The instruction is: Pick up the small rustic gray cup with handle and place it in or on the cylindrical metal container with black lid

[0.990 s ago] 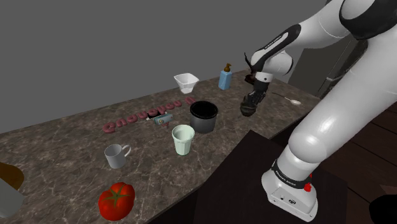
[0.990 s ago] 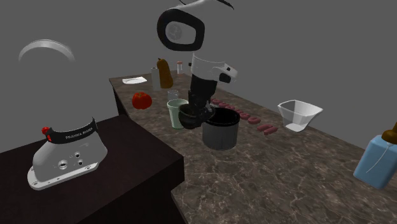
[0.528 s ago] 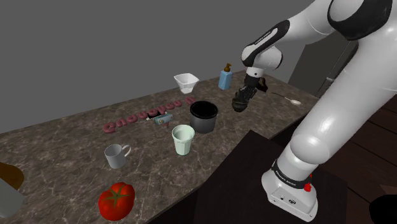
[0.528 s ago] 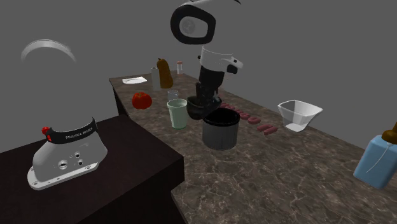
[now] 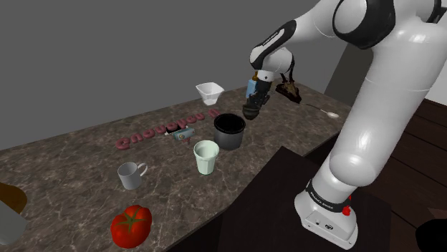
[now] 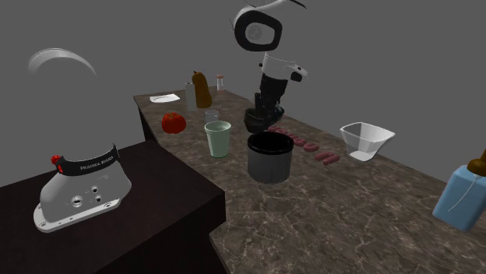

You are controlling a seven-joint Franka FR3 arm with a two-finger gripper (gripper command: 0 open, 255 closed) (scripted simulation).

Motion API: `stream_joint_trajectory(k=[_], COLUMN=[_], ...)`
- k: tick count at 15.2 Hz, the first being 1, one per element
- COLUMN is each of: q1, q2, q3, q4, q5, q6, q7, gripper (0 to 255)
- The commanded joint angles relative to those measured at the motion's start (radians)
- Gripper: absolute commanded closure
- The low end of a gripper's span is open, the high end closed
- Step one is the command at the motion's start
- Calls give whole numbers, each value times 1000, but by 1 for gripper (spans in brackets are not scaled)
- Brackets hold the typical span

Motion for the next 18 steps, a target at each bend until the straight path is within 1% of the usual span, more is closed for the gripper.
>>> stream_joint_trajectory(k=[1, 7, 8, 18], q1=[12, 30, 30, 12], q2=[55, 219, 226, 312], q3=[20, 74, 76, 103], q4=[70, 293, 303, 281], q5=[32, 100, 102, 161], q6=[-19, -84, -87, 9], q7=[18, 80, 82, 31], gripper=[255, 255, 255, 255])
